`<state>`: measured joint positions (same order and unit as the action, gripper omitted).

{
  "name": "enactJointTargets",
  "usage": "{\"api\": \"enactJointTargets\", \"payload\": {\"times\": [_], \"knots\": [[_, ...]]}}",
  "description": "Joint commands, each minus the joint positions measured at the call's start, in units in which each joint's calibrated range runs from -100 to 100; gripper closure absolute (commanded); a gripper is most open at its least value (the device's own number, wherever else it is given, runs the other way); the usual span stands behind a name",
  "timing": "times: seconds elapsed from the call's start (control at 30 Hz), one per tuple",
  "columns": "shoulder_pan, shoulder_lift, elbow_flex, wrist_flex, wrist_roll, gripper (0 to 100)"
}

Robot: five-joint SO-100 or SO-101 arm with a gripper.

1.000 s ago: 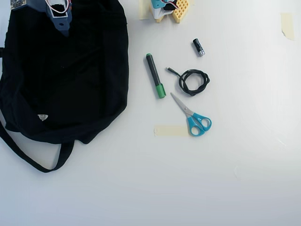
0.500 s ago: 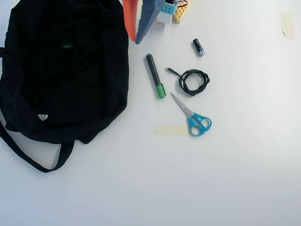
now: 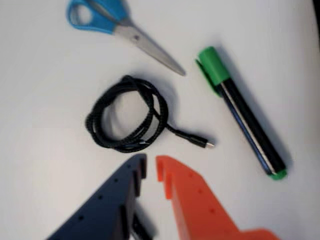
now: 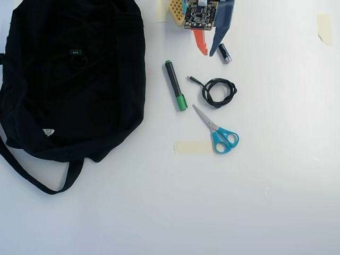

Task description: Put the bike light into the black bag

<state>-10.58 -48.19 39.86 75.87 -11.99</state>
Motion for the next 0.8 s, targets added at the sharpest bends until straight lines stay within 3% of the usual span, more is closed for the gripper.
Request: {"api": "enactJointTargets", "payload": {"times": [0.0,0.13,0.3,0.5,0.77], "knots": [[-0.9,-14.8,21.3,-12.3,0.0,98],[-0.7,-27.2,34.0,-15.3,1.0,98],[1.1,-44.7,46.8,-12.5,10.4,98],[3.4,-51.6,59.4,-10.3,10.5,98],[3.7,-51.5,59.5,-2.7,10.6,98]]}}
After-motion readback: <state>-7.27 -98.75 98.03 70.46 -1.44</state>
